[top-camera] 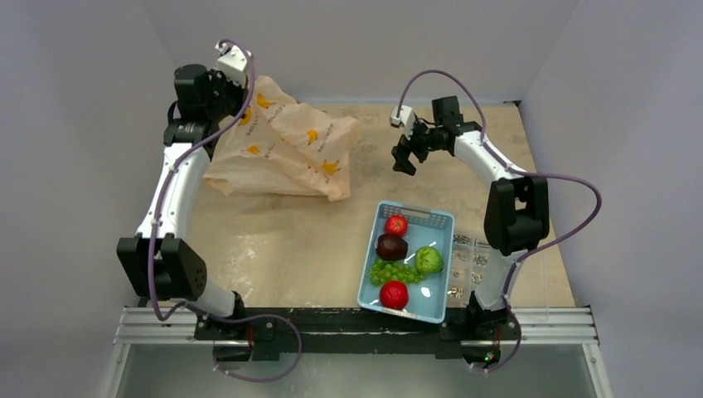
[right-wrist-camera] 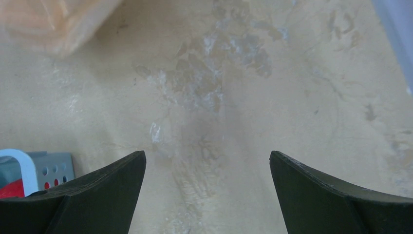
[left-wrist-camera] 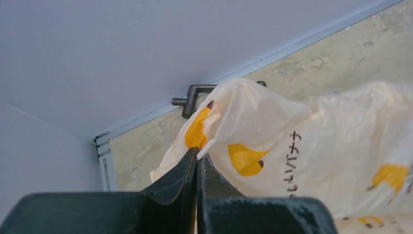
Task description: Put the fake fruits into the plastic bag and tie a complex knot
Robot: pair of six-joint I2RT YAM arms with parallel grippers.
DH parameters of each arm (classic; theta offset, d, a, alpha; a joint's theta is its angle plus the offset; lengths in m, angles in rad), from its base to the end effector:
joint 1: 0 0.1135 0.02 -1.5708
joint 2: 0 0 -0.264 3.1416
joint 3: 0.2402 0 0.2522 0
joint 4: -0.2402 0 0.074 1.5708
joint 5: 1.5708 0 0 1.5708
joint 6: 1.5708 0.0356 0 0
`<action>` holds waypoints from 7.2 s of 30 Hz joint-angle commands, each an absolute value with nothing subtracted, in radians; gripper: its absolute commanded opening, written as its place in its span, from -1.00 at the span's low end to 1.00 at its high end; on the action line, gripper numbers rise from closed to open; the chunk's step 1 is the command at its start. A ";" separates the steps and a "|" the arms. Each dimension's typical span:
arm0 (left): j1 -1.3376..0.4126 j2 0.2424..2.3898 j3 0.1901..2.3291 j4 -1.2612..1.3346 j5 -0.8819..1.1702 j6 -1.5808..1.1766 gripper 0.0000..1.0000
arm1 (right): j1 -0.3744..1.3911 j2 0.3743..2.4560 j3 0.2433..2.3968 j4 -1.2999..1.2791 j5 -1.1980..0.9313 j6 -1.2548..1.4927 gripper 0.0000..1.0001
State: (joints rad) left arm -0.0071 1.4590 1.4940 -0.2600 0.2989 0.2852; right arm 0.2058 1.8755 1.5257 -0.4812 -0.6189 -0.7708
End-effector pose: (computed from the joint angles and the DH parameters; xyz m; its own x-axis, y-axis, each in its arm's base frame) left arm 0.3385 -0.0129 0.4203 -0.1314 0.2698 -0.9539 0.3447 0.9146 0.2112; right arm 0.4063 0.1059 0.2617 -0.1360 -0.6081 -0.7821 -0.8978 0.4095 -0.1623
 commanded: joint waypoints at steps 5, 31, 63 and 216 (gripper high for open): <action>-0.148 1.320 1.441 -0.218 0.482 0.399 -1.00 | 0.138 1.938 1.782 -0.543 -0.698 -0.589 0.97; -0.244 1.531 1.161 -0.550 0.364 0.729 -1.00 | 0.171 2.086 2.014 -0.604 -0.902 -0.372 0.97; -0.268 1.670 1.271 -0.702 0.135 0.441 -1.00 | 0.260 1.953 1.917 -0.934 -0.903 -0.478 0.98; -0.483 1.944 1.750 -0.155 0.370 0.241 0.87 | 0.283 1.490 1.262 -0.125 -0.135 -0.073 -1.00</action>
State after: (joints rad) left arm -0.4946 1.9404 1.6791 -0.2359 0.3939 0.1398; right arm 0.3046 1.5375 1.2289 0.0013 -0.2226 -0.1825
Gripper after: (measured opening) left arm 0.945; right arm 0.004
